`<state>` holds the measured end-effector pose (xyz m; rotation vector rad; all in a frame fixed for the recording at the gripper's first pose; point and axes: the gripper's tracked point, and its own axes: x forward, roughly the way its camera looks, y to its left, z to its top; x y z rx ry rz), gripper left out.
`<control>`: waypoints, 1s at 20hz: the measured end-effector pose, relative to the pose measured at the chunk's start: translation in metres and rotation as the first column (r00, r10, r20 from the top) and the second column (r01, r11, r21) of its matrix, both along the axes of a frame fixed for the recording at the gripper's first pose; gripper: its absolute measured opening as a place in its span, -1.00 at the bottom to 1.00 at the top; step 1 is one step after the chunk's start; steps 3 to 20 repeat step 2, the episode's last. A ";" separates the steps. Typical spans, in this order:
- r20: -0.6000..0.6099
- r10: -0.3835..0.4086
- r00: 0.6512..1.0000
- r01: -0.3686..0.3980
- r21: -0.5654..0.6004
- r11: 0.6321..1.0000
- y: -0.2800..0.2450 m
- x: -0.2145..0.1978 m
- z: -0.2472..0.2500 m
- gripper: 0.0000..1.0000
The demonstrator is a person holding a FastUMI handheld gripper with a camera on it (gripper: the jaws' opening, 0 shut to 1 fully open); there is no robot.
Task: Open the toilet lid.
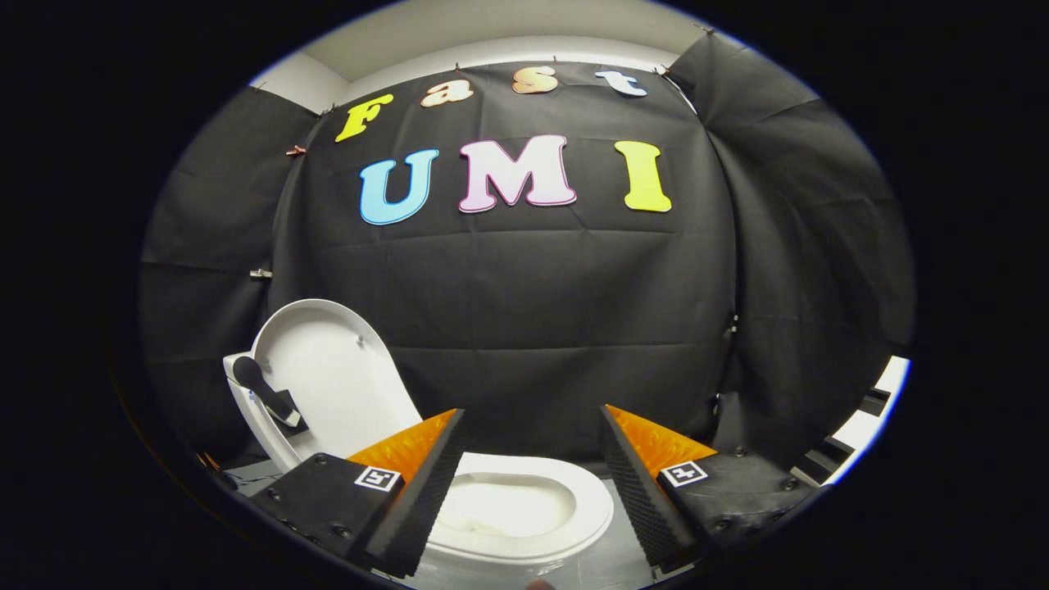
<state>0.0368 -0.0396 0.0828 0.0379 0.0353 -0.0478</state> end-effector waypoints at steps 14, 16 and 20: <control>0.003 0.000 1.000 0.000 -0.006 1.000 0.001 0.000 0.000 0.98; 0.003 0.000 1.000 0.000 -0.006 1.000 0.001 0.000 0.000 0.98; 0.003 0.000 1.000 0.000 -0.006 1.000 0.001 0.000 0.000 0.98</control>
